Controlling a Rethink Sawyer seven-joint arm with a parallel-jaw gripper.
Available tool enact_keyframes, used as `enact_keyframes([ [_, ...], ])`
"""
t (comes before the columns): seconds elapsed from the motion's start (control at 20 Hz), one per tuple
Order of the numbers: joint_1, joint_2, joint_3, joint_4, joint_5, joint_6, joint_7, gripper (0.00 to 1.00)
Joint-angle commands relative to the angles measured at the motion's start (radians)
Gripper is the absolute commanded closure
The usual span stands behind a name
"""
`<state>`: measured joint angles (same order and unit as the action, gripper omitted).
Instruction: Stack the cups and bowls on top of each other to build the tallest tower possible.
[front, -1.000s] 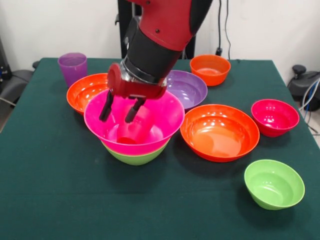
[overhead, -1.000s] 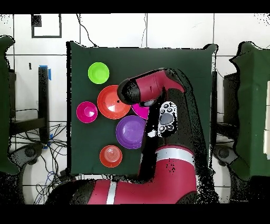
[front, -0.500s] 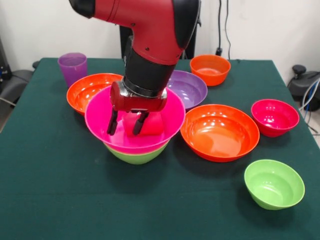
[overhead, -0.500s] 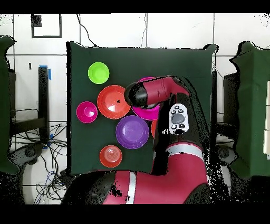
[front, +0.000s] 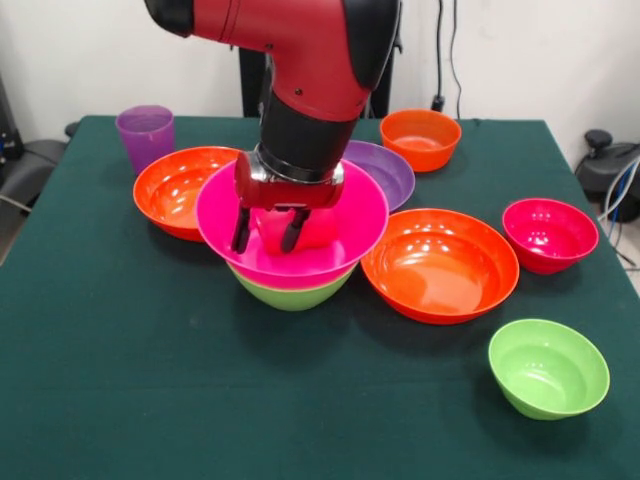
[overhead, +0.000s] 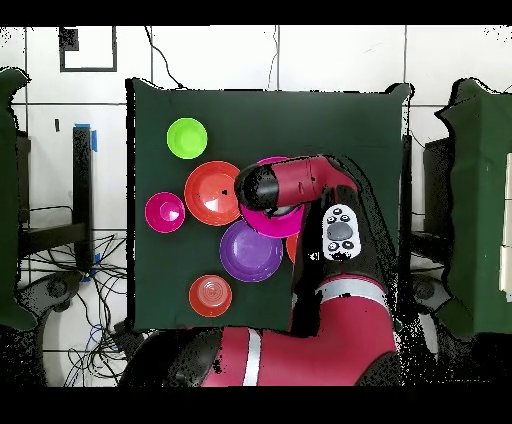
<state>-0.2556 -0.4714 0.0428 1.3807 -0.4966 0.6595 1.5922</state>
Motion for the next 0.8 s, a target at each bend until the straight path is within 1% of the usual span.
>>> enact_keyframes([
  [0.05,0.021,-0.029,0.084,0.095,0.045,0.149,-0.031,0.00],
  [0.25,0.031,-0.054,0.083,0.097,0.062,0.180,-0.023,0.00],
  [0.5,0.032,-0.058,0.097,0.080,0.100,0.220,-0.014,0.00],
  [0.8,0.018,-0.062,0.099,0.079,0.110,0.212,-0.022,0.00],
])
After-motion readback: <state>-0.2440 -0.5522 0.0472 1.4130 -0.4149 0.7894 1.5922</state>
